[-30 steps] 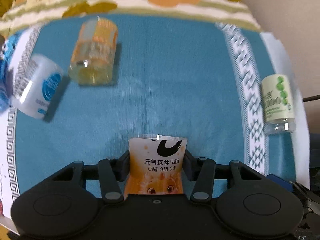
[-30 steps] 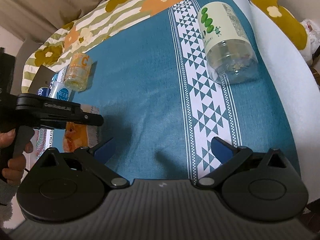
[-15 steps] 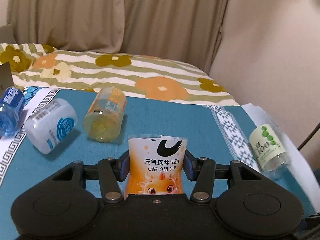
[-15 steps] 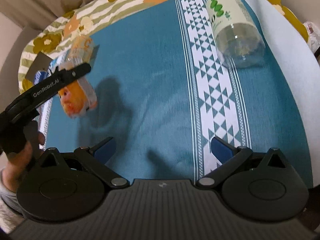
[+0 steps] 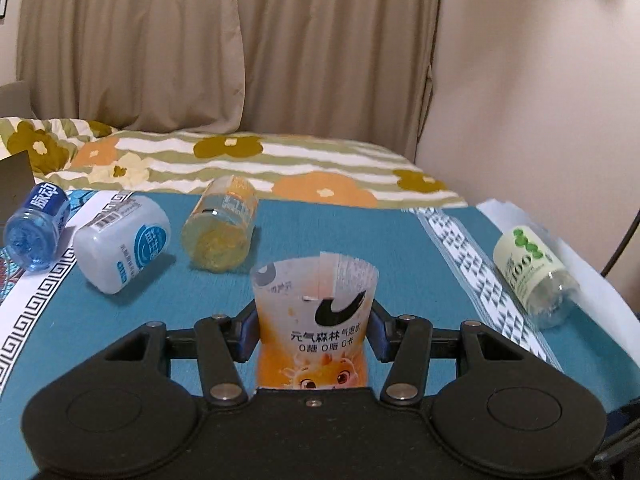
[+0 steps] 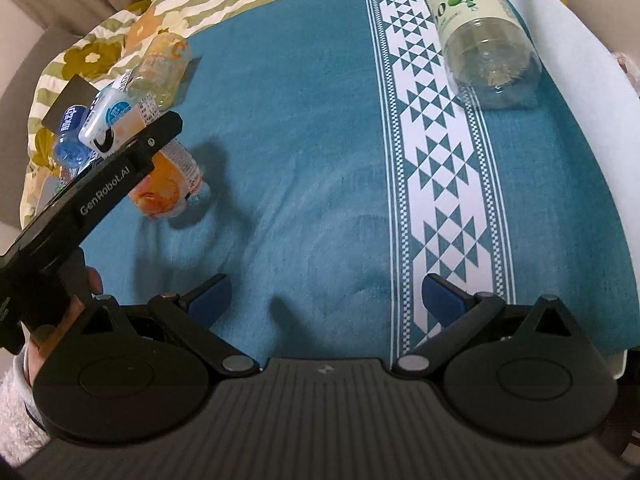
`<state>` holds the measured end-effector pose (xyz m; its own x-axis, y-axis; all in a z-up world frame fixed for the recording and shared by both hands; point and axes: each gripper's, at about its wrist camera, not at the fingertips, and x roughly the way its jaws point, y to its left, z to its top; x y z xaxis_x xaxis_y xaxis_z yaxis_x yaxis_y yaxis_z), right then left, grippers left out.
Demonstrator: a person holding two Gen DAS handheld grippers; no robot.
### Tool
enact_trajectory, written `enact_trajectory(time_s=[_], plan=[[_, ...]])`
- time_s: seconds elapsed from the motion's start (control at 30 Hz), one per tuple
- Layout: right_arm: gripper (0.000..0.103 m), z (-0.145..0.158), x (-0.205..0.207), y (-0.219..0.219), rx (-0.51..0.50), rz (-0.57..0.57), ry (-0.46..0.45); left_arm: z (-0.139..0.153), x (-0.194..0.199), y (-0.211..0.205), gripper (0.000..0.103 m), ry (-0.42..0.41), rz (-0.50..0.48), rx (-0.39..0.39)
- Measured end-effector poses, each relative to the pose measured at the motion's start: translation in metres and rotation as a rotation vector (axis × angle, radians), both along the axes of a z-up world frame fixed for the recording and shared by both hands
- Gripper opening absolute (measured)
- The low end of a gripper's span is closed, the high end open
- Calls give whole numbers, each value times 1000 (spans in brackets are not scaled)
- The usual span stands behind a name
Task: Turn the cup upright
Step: 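Rotate the orange bottle upright with the left gripper and lower it onto the cloth, then open the left gripper and release the standing orange bottle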
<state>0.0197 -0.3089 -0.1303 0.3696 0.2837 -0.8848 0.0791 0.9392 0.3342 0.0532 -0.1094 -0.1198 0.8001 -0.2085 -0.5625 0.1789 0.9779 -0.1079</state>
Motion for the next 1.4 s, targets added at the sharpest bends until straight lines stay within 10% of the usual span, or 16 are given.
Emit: enact_trajectory(time_s=[0.57,0.8,1.4], plan=[[103,10,-7,6,-6,20,-25,10,2,-6,60,174,-52,104],[103,9,-10,7,-14,19,-26,9,3,-5,98,174,-47,120],[103,61,-18,33,-170,46,-84,76,-13,36,100,230,-45,84]])
